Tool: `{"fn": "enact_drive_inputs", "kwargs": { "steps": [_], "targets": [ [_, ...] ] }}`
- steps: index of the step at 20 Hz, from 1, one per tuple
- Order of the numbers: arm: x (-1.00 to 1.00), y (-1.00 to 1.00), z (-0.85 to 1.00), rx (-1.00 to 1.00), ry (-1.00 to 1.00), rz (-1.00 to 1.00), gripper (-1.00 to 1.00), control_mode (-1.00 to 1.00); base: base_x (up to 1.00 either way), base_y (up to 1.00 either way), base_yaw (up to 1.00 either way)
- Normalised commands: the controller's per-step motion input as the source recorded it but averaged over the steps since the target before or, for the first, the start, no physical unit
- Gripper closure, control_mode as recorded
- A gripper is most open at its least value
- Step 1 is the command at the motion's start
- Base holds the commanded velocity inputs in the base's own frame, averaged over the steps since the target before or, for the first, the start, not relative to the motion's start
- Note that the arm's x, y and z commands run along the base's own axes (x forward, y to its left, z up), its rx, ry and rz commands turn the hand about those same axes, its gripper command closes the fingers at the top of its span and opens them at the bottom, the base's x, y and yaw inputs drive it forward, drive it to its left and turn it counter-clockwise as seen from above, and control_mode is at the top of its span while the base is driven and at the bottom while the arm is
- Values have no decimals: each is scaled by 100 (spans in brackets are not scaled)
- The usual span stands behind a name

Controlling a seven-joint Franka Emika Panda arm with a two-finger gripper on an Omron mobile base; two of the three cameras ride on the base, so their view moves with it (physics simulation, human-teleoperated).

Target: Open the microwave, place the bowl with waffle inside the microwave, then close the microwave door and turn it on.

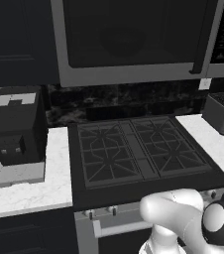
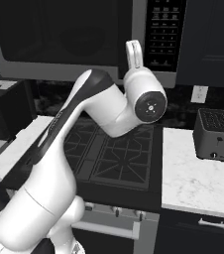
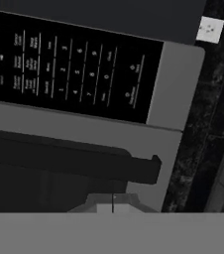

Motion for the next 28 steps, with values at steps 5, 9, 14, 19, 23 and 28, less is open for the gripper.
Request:
{"fn": "enact_drive_inputs", "kwargs": {
  "steps": [5,9,14,19,23,28],
  "targets": [
    [32,-28,-5,5,0,0,100,-100,0,0,0],
    [30,-39,-1,1,0,0,100,-100,0,0,0],
    [23,-39,0,0,0,0,100,-100,0,0,0],
    [24,-28,-4,0,0,0,100,-100,0,0,0],
    [25,-24,-9,0,0,0,100,-100,0,0,0],
    [31,-19,-5,0,-2,0,100,-100,0,0,0]
  ]
}}
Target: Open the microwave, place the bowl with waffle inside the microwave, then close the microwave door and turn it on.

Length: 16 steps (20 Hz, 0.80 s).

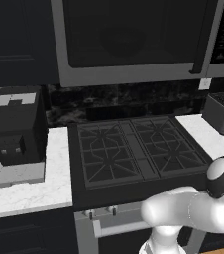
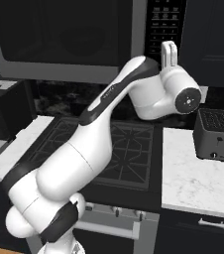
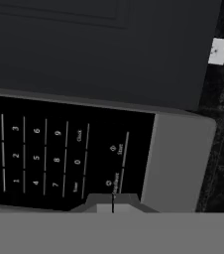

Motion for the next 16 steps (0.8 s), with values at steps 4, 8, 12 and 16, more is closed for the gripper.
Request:
{"fn": "enact_drive_inputs", "kwargs": {
  "steps": [4,8,12,16],
  "targets": [
    [32,-1,0,0,-5,0,100,-100,0,0,0],
    [29,0,-3,0,-1,0,100,-100,0,0,0],
    [35,-7,-11,0,0,0,100,-100,0,0,0],
    [39,-5,-9,0,0,0,100,-100,0,0,0]
  ]
}}
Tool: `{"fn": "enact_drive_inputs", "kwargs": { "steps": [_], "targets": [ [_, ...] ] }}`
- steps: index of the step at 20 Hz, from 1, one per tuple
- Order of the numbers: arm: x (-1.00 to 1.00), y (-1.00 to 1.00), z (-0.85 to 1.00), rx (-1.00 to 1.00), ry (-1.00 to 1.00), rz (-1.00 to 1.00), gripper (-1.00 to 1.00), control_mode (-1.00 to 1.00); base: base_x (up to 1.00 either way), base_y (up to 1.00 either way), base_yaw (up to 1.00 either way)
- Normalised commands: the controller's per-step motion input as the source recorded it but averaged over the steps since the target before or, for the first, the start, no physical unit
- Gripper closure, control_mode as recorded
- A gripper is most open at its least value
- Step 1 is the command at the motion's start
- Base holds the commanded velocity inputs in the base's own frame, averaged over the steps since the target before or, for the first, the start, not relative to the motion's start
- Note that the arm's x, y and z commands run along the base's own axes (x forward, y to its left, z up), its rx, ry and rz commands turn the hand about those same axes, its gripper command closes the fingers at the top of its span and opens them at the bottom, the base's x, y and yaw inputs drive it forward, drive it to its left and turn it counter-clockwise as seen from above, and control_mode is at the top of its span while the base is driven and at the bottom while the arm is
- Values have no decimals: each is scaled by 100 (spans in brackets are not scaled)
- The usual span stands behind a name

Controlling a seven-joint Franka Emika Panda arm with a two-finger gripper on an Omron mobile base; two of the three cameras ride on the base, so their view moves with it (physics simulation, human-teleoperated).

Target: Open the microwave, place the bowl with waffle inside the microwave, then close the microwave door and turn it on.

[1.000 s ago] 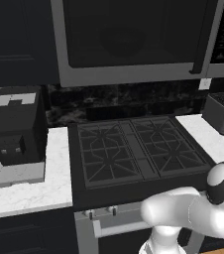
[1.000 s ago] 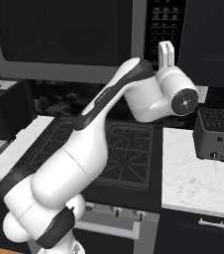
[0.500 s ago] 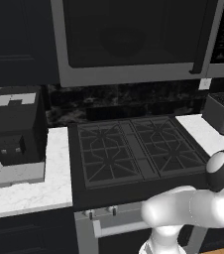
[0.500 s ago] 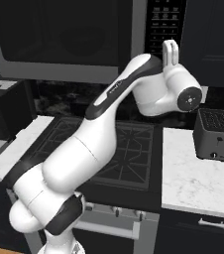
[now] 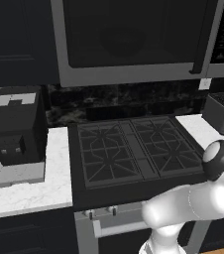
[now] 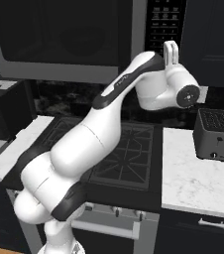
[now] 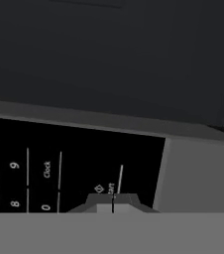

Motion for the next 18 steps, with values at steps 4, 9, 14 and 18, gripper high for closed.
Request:
{"fn": "enact_drive_inputs", "kwargs": {
  "steps": [4,9,14,18],
  "targets": [
    [45,-11,-7,0,0,0,100,-100,0,0,0],
    [47,-14,-14,0,-1,0,100,-100,0,0,0],
    [-15,-19,-4,0,-5,0,100,-100,0,0,0],
    [-85,-1,0,0,-14,0,100,-100,0,0,0]
  ]
}}
